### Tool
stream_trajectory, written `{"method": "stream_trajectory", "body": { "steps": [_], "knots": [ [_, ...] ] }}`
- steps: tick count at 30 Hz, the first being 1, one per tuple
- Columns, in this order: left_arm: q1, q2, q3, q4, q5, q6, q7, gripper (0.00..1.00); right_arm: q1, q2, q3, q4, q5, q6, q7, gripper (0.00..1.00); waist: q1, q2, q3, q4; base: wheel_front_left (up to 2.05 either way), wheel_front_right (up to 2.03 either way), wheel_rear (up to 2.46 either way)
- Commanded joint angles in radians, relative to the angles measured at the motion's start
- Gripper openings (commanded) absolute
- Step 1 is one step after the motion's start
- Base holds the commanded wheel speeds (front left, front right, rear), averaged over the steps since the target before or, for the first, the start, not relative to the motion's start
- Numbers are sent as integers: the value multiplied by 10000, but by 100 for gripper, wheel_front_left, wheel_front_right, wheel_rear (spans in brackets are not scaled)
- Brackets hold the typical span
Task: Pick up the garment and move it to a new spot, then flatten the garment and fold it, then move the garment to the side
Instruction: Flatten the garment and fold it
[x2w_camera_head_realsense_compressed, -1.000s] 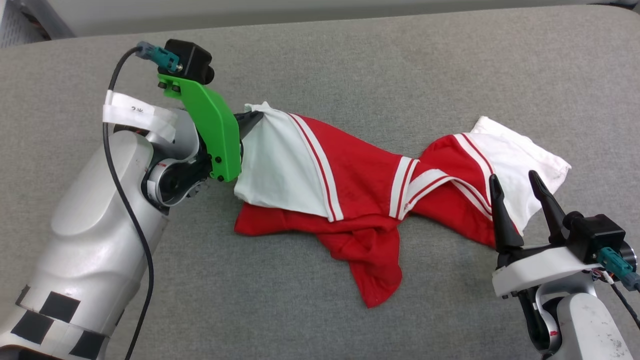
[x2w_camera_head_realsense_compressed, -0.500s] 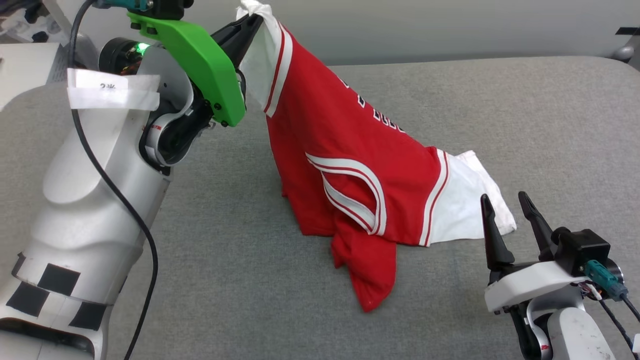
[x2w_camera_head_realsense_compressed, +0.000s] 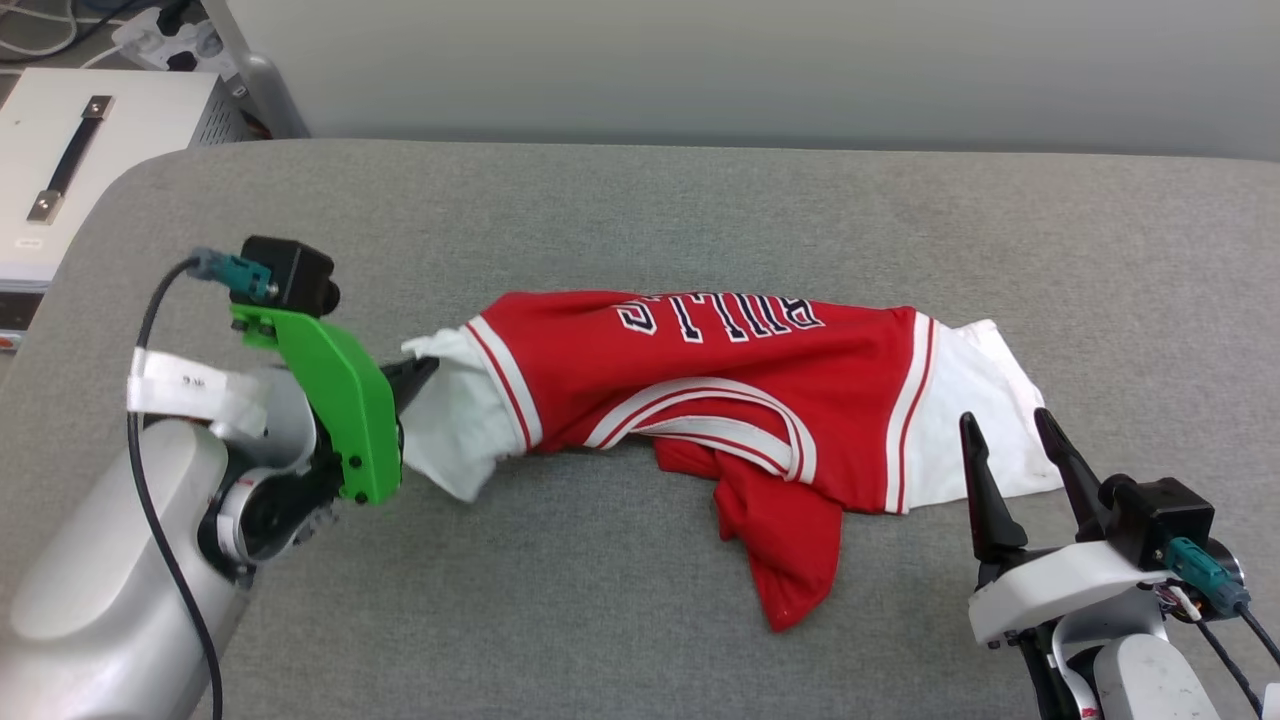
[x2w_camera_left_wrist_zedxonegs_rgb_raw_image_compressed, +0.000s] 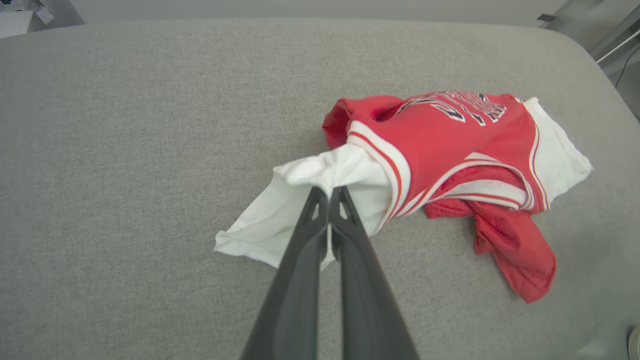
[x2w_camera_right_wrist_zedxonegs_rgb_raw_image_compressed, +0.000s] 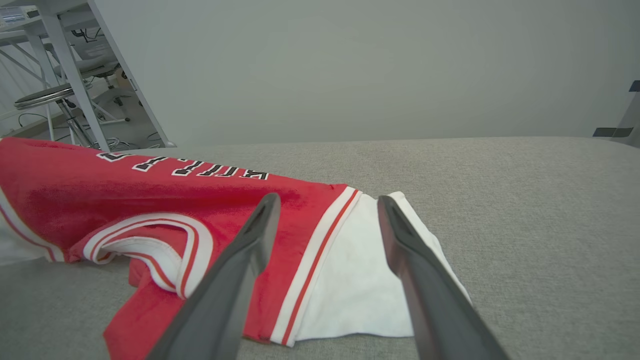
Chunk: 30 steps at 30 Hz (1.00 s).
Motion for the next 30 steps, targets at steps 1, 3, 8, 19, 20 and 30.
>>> {"method": "stream_trajectory", "body": {
  "steps": [1,3,8,19,20,30],
  "knots": [
    [421,230,-27,-476,-155,214,267,0,51,-16,-52,-75,-22,-11,27,100,0,0,147,176,0,0,0],
    [898,520,-45,-1173,-333,494,687,0,21,-39,-70,-117,-45,-11,68,100,0,0,265,251,0,0,0],
    [1311,935,208,-1895,-341,1083,807,0,-167,-65,65,-187,-83,-11,154,100,0,0,615,223,0,0,0],
    [-506,641,69,1199,993,738,-455,0,-717,-304,339,-468,-112,-11,369,100,0,0,1952,-455,0,0,0],
    [-637,596,22,1478,1074,648,-554,0,-740,-309,351,-479,-114,-11,368,100,0,0,2024,-489,0,0,0],
    [-1715,154,-585,3904,2820,201,-3427,100,-903,-275,414,-407,-168,-11,314,100,0,0,2264,-577,0,0,0]
  ]
}}
